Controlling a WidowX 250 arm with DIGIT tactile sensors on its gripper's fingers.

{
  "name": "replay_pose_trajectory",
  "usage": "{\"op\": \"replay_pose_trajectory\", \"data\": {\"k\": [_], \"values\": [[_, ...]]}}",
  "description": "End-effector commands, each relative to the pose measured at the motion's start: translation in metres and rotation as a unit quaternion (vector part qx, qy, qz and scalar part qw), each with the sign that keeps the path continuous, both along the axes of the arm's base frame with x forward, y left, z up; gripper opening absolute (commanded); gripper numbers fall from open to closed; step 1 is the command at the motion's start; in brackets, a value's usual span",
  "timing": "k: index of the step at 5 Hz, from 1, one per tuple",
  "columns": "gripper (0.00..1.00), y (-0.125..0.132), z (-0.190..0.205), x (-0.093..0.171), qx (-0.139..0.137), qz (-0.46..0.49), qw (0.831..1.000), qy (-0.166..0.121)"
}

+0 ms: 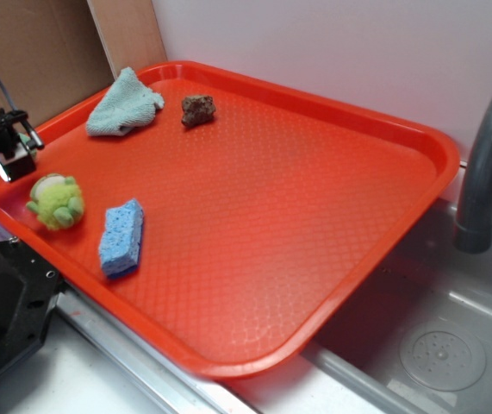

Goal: Grab the green ball.

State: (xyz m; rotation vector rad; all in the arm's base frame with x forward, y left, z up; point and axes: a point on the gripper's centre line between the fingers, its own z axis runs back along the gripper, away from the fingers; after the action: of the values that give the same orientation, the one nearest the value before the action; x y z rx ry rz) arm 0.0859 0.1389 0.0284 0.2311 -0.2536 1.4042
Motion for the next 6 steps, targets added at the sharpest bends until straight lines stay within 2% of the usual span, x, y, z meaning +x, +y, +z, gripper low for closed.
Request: {"op": "replay_pose_trajectory", "data": {"k": [1, 2, 3, 4, 6], "values": [[1.00, 0.006, 0.034, 0.028, -0.002, -0.082, 0.997, -0.001], [1.00, 0.012, 0.060, 0.071, 0.000, -0.089, 0.996, 0.003], [1.00, 0.016, 0.061, 0.090, 0.004, -0.089, 0.996, 0.005], [1.00, 0.026, 0.055, 0.082, -0.002, -0.070, 0.997, 0.006], [1.00, 0.022, 0.053, 0.034, -0.029, -0.037, 0.999, 0.010]]}}
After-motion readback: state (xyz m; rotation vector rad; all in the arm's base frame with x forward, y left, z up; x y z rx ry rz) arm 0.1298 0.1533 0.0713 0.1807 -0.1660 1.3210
